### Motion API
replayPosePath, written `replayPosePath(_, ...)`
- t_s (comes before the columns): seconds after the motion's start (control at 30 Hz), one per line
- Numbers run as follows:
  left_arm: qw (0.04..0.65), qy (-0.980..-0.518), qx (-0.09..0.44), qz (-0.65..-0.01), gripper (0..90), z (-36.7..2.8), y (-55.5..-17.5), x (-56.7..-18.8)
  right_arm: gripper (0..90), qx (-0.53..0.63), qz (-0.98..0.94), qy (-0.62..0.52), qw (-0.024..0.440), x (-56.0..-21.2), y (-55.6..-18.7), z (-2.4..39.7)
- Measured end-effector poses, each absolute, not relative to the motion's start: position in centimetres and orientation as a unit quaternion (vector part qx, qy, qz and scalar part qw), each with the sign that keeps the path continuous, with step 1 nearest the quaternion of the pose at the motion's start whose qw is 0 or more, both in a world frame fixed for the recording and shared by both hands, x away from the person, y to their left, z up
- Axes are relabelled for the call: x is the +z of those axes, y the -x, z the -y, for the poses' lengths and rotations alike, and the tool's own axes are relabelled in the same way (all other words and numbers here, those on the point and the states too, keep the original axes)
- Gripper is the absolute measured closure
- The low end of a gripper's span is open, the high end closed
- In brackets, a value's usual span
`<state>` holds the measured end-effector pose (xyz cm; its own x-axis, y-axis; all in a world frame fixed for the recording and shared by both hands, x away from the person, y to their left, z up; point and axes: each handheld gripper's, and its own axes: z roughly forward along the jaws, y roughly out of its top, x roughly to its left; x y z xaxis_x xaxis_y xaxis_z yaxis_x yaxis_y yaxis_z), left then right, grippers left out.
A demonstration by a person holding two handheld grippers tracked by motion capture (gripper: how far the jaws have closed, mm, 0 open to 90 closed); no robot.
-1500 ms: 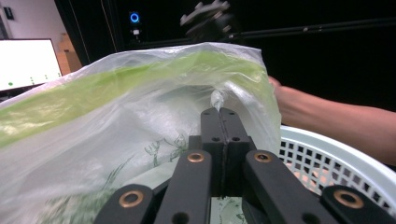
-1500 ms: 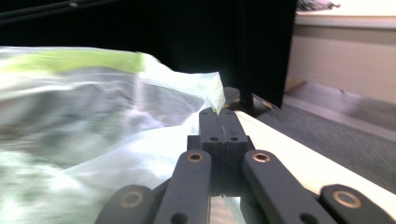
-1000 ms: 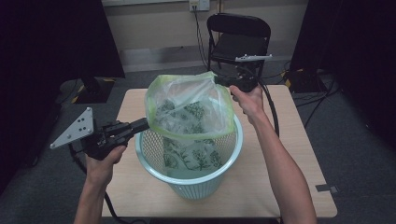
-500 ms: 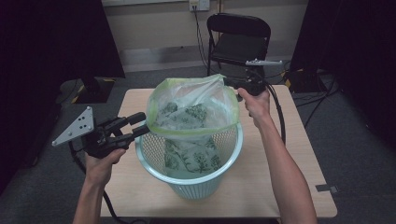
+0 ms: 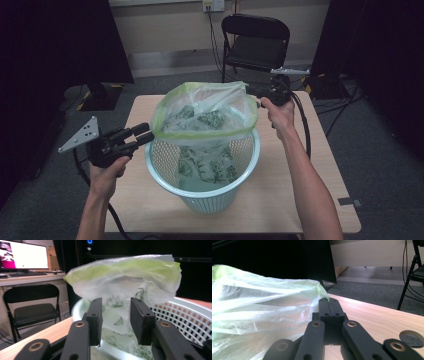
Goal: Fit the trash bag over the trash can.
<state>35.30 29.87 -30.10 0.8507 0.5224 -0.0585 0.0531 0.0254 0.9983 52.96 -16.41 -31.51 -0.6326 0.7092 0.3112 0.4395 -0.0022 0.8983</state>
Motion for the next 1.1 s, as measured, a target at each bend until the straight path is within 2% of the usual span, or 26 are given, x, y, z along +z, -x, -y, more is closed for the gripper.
replayPosePath(0.1,0.684,-0.674,0.176,-0.219,65.9,-30.3,-36.2,-29.8,90.0,0.581,-0.7,-0.4,0.115,-31.2,-52.8,15.5)
replayPosePath(0.17,0.683,-0.673,0.178,-0.222,60.6,-30.6,-36.5,-29.6,90.0,0.583,-0.703,-0.392,0.114,-31.0,-52.8,15.0)
replayPosePath(0.27,0.682,-0.67,0.182,-0.228,60.6,-31.3,-36.6,-29.5,90.0,0.582,-0.702,-0.394,0.118,-31.1,-53.0,15.1)
replayPosePath(0.37,0.677,-0.674,0.185,-0.229,69.5,-31.9,-36.5,-29.9,90.0,0.581,-0.699,-0.399,0.118,-31.3,-53.1,15.7)
replayPosePath(0.43,0.68,-0.672,0.18,-0.231,79.8,-32.3,-36.7,-30.3,90.0,0.584,-0.697,-0.4,0.117,-31.4,-53.1,16.1)
replayPosePath(0.47,0.685,-0.668,0.175,-0.233,80.4,-32.5,-36.9,-30.6,90.0,0.585,-0.695,-0.401,0.118,-31.4,-53.0,16.2)
replayPosePath(0.5,0.686,-0.666,0.171,-0.238,79.1,-32.5,-37.2,-30.7,90.0,0.586,-0.697,-0.398,0.116,-31.4,-52.9,16.2)
replayPosePath(0.6,0.683,-0.662,0.169,-0.258,66.9,-32.2,-38.4,-30.7,90.0,0.583,-0.709,-0.38,0.111,-31.2,-52.7,15.4)
replayPosePath(0.67,0.68,-0.66,0.17,-0.27,60.2,-32.0,-39.3,-30.3,86.7,0.587,-0.715,-0.365,0.103,-30.9,-52.7,14.7)
replayPosePath(0.73,0.675,-0.659,0.177,-0.281,54.6,-31.7,-40.0,-29.6,79.1,0.582,-0.725,-0.353,0.106,-30.5,-52.7,13.9)
replayPosePath(0.8,0.67,-0.656,0.192,-0.29,53.0,-31.6,-40.5,-28.8,65.1,0.576,-0.729,-0.352,0.111,-30.0,-52.5,13.3)
replayPosePath(0.83,0.68,-0.65,0.185,-0.285,52.5,-31.6,-40.9,-28.5,66.2,0.577,-0.729,-0.351,0.111,-29.8,-52.3,13.2)
replayPosePath(1.1,0.667,-0.68,0.154,-0.263,35.1,-28.2,-42.3,-27.4,48.8,0.593,-0.712,-0.351,0.136,-28.1,-50.2,14.7)
